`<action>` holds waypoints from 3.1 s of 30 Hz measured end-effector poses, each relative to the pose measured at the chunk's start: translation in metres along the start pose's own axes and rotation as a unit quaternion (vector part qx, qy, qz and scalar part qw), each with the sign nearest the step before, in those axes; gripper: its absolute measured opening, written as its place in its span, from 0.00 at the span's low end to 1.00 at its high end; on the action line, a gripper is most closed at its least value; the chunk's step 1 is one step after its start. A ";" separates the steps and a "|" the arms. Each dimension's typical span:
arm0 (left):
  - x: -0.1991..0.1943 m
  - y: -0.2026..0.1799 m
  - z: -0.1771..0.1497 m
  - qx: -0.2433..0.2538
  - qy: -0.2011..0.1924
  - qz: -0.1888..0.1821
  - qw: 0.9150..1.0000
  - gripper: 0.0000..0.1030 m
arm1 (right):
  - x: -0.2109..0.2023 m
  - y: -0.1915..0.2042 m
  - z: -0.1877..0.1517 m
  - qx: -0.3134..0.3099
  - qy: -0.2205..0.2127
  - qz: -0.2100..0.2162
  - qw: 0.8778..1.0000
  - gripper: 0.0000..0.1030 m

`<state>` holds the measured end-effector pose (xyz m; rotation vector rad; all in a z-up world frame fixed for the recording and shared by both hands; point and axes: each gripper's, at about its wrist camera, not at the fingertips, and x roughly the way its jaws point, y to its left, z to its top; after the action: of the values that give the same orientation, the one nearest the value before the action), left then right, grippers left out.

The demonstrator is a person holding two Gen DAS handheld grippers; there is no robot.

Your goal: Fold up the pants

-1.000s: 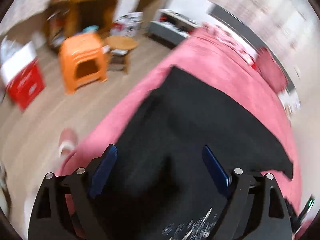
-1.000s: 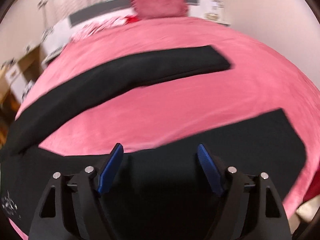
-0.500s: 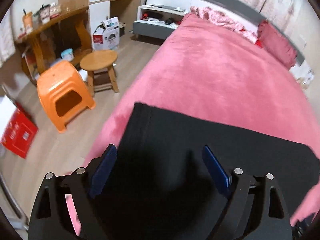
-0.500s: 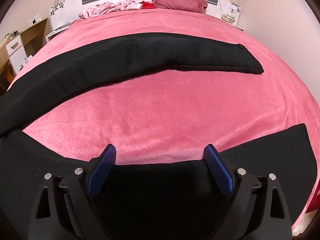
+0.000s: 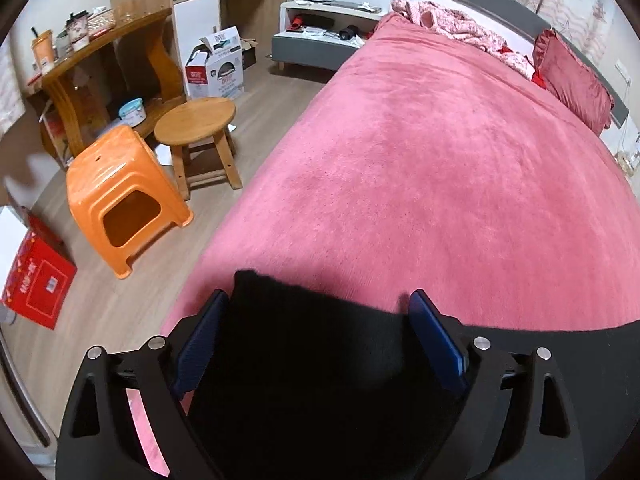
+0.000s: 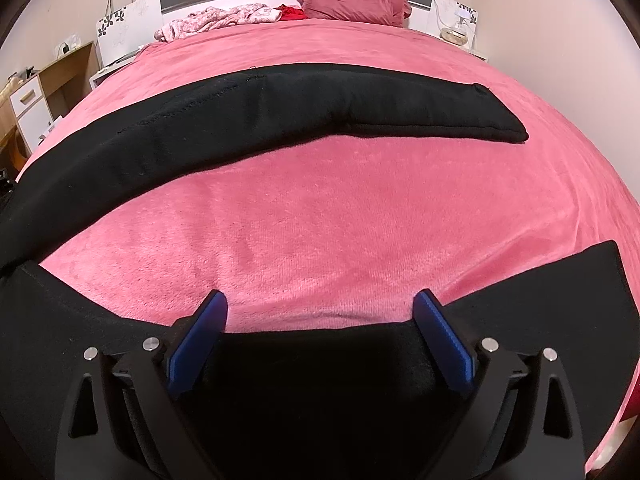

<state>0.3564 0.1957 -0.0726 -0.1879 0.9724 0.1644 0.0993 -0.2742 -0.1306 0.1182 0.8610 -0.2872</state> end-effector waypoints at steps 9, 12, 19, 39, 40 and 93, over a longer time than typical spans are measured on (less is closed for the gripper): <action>0.004 -0.011 -0.005 0.030 -0.009 0.016 0.999 0.66 | 0.001 0.000 0.000 0.001 0.000 0.001 1.000 0.91; -0.001 -0.023 -0.008 0.064 -0.019 0.022 0.998 0.37 | 0.002 0.000 0.000 0.001 -0.001 0.000 1.000 0.91; -0.025 -0.039 -0.020 0.103 -0.042 0.017 0.994 0.11 | 0.003 0.000 0.000 0.005 -0.002 0.003 1.000 0.92; -0.199 0.018 -0.181 -0.021 -0.099 -0.201 0.974 0.11 | -0.014 -0.002 0.009 0.019 0.016 0.001 1.000 0.93; -0.197 0.020 -0.191 -0.027 -0.093 -0.203 0.974 0.11 | -0.022 -0.004 0.013 0.035 0.010 0.011 0.999 0.93; -0.223 0.142 -0.265 -0.176 -0.004 -0.289 0.941 0.72 | -0.049 -0.067 -0.104 0.248 0.123 0.300 0.913 0.24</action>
<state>-0.0117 0.2599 -0.0447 -0.7903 0.8380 -0.2054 -0.0265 -0.3056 -0.1600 0.8937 0.9427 0.1001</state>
